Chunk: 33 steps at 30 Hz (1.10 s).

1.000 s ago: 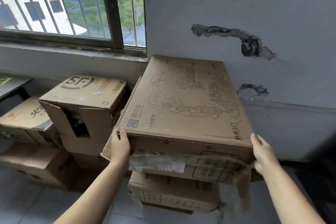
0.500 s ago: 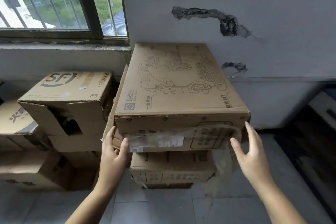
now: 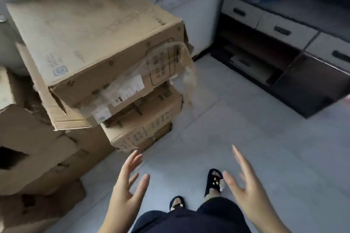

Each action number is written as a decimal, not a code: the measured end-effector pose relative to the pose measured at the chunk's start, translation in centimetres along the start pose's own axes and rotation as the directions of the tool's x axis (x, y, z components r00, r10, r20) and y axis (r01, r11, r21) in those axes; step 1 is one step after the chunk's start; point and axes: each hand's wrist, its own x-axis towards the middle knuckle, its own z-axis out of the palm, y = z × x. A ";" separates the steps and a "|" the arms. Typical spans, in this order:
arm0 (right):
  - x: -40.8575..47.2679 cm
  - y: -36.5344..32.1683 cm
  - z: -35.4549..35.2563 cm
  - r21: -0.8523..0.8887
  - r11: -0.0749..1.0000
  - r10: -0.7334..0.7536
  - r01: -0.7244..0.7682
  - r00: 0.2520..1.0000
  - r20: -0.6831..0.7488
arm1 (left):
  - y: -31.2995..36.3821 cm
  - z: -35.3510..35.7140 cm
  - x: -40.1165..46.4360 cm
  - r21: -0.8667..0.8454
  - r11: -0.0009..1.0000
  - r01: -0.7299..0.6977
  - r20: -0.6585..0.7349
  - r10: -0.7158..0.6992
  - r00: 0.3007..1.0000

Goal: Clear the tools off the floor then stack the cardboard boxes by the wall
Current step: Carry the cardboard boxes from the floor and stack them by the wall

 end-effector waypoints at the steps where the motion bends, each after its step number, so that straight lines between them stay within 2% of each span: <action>1: -1.8 0.6 -0.1 0.007 1.000 0.015 -0.014 0.998 -0.067 | -0.2 0.2 -0.6 0.013 1.000 -0.004 0.045 0.003 0.999; 6: -9.4 3.4 -0.5 0.093 0.986 0.161 -0.136 0.916 -0.368 | 0.1 1.8 -1.1 0.068 0.992 -0.104 0.253 0.084 0.964; 10: -14.5 4.2 -1.5 0.107 0.982 0.187 -0.153 0.801 -0.569 | 1.4 4.9 -1.6 0.039 0.983 -0.182 0.402 0.151 0.903; 14: -22.4 5.3 -2.9 0.155 0.963 0.263 -0.222 0.632 -0.729 | 4.1 10.2 -4.7 -0.021 0.961 -0.276 0.567 0.239 0.788; 16: -27.6 6.1 -3.4 0.187 0.945 0.309 -0.268 0.539 -0.783 | 4.8 13.3 -7.8 -0.081 0.958 -0.274 0.641 0.260 0.722; 18: -33.3 7.1 -3.8 0.223 0.923 0.350 -0.313 0.449 -0.822 | 5.0 16.3 -11.9 -0.133 0.956 -0.260 0.710 0.275 0.648; 21: -42.1 8.1 -4.1 0.315 0.873 0.428 -0.372 0.276 -0.861 | 4.6 20.2 -19.5 -0.151 0.961 -0.233 0.815 0.254 0.520; 24: -49.6 8.5 -4.2 0.373 0.819 0.454 -0.435 0.096 -0.886 | 4.5 23.6 -26.9 -0.181 0.946 -0.268 0.901 0.269 0.341; 29: -59.5 10.1 -3.2 0.478 0.770 0.438 -0.422 -0.194 -0.878 | 4.7 28.7 -37.1 -0.275 0.908 -0.315 0.947 0.313 0.075; 33: -64.0 11.6 -2.9 0.548 0.747 0.427 -0.376 -0.361 -0.829 | 5.2 32.7 -42.9 -0.287 0.908 -0.305 0.958 0.274 -0.087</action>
